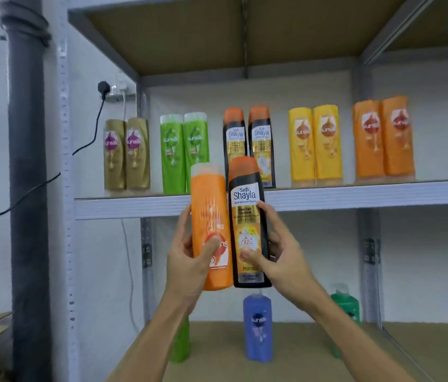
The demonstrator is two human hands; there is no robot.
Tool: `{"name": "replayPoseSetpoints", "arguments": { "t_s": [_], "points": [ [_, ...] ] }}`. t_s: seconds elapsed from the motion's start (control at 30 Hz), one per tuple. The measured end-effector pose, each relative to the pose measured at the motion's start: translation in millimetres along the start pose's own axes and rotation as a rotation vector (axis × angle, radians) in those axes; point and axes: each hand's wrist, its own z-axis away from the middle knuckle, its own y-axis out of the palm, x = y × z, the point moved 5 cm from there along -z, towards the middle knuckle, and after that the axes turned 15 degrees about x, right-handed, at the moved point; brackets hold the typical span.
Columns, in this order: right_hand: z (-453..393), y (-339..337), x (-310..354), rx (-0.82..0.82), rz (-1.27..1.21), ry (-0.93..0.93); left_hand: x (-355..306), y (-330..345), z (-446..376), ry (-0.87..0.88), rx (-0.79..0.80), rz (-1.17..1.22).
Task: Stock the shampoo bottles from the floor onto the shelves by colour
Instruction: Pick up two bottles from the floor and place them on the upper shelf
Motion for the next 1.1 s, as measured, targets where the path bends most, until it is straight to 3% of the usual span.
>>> {"name": "replayPoseSetpoints", "arguments": {
  "t_s": [0.47,0.63,0.87,0.97,1.1],
  "points": [
    [-152.7,-98.9,41.2,-0.132,0.290,-0.159,-50.8,20.9,-177.7,0.268,0.025,-0.188],
    [-160.0,-104.2,15.8,-0.159,0.377,-0.116,-36.2,21.3,-194.5,0.232,-0.003,-0.227],
    [-159.8,-100.8,7.1,-0.140,0.588,-0.060,-26.4,24.3,-188.2,0.152,0.132,-0.380],
    [-158.0,-99.7,6.2,-0.149,0.611,-0.060,-27.1,25.8,-182.4,0.142,0.201,-0.509],
    [-156.3,-100.6,7.3,-0.174,0.607,-0.065,-33.6,24.2,-178.0,0.125,0.197,-0.509]
  ]
}}
